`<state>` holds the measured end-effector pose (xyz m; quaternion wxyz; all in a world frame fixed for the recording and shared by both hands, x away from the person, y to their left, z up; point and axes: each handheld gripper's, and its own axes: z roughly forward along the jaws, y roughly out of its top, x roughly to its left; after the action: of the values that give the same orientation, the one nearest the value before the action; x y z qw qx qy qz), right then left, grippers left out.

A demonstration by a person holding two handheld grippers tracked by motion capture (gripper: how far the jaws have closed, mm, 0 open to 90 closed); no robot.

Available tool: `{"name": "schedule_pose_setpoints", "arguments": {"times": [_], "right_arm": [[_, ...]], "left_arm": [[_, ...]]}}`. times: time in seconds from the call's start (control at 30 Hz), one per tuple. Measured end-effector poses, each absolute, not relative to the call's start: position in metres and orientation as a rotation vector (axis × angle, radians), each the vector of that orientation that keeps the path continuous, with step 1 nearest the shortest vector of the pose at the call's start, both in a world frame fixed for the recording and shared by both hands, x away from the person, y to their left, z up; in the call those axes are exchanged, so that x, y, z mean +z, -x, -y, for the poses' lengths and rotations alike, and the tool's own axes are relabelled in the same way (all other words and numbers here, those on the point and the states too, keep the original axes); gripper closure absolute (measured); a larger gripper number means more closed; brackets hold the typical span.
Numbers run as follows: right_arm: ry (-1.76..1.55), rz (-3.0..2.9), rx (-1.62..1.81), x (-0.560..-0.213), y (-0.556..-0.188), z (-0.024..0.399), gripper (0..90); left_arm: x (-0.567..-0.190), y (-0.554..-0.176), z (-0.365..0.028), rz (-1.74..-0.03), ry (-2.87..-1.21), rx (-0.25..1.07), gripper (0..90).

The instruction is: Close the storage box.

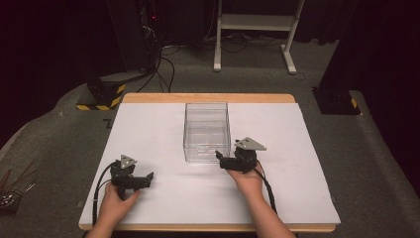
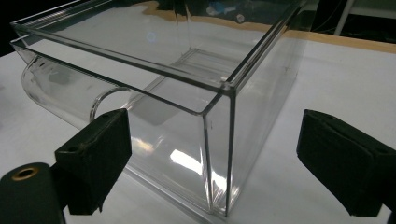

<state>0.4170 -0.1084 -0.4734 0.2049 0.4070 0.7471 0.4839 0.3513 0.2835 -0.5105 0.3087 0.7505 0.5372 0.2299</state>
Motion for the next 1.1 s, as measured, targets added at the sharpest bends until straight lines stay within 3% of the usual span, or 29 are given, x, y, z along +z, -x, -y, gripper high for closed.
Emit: {"name": "schedule_pose_setpoints", "arguments": {"times": [1.1], "right_arm": [[-1.249,-2.079,1.324,-0.481,-0.44,0.106,14.0]], "left_arm": [[-0.51,-0.351,-0.284,-1.418,-1.984,0.608,1.0]]}}
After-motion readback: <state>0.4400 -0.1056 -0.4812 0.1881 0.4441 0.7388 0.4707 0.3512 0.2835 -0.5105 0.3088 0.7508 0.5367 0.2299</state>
